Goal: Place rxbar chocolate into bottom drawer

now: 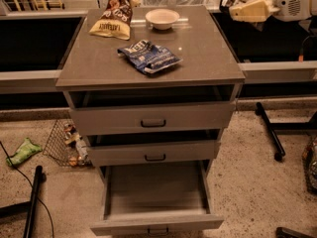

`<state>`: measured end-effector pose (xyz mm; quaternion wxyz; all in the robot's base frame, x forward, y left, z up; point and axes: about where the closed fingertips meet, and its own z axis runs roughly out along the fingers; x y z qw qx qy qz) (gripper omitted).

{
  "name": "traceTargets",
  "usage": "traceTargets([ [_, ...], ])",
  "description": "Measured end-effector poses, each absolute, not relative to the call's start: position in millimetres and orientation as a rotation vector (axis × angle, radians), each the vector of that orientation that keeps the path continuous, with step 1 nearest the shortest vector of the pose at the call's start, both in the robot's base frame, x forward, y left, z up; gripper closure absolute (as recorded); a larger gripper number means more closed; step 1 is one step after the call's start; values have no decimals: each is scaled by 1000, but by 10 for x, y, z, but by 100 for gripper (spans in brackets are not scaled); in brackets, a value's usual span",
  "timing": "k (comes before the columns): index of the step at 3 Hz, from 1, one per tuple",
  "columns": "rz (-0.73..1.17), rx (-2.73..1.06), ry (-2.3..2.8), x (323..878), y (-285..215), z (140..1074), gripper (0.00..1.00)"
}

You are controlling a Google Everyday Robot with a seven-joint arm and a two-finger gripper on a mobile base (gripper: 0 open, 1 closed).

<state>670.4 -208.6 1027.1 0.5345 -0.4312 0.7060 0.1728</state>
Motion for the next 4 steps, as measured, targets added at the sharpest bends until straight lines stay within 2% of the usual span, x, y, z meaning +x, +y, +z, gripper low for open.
traceTargets([
  [2,448,-1076,1711,6602,-1919,9909,100],
  [4,587,-1123,1774,6005,-1484,8891,100],
])
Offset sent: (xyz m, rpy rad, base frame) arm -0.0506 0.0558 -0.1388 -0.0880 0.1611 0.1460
